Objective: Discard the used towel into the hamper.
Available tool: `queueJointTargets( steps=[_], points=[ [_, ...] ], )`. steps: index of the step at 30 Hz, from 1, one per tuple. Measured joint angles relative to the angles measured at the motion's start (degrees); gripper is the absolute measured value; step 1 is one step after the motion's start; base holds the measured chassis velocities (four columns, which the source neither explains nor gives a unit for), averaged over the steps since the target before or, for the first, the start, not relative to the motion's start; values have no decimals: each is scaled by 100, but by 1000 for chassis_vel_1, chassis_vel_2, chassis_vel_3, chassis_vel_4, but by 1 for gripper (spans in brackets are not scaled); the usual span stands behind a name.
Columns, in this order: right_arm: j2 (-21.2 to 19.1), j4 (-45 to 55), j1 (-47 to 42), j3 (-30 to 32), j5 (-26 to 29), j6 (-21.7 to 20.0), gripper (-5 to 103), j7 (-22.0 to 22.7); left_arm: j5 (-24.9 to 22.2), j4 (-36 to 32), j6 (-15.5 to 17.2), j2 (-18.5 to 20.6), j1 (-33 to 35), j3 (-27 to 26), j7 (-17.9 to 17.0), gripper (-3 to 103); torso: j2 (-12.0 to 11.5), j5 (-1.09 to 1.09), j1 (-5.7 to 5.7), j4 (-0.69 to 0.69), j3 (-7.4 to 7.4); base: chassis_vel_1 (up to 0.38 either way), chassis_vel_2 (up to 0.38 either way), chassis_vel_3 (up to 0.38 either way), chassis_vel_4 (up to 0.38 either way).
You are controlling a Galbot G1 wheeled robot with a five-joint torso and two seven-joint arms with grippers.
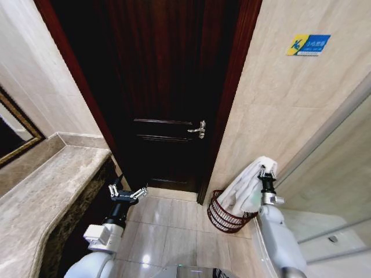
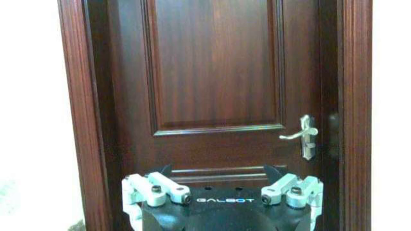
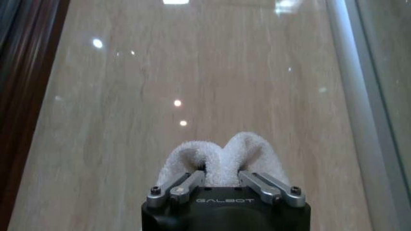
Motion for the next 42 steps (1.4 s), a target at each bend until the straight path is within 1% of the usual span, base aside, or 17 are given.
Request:
queueJointTargets(
  steps=[5, 15, 20, 28, 32, 42],
  points=[
    [53, -453, 193, -5, -65, 6, 11, -79, 0, 0, 0, 0, 0, 0, 0, 94, 0, 1, 0, 1, 0, 0, 0, 0, 0],
    [77, -1033, 417, 38, -105, 6, 11, -230, 0, 0, 0, 0, 0, 0, 0, 94, 0, 0, 0, 0, 0, 0, 0, 0, 0],
    [96, -1159, 452, 69, -139, 4, 11, -270, 0, 0, 0, 0, 0, 0, 0, 94, 0, 0, 0, 0, 0, 0, 0, 0, 0],
    [195, -1432, 438, 154, -451, 0, 11, -242, 0, 0, 0, 0, 0, 0, 0, 94, 0, 0, 0, 1, 0, 0, 0, 0, 0],
    [211, -1579, 436, 169, -466, -2, 11, -331, 0, 0, 0, 0, 0, 0, 0, 94, 0, 0, 0, 0, 0, 0, 0, 0, 0],
    [230, -1706, 437, 184, -484, -4, 11, -340, 0, 0, 0, 0, 0, 0, 0, 94, 0, -1, 0, 1, 0, 0, 0, 0, 0]
  ],
)
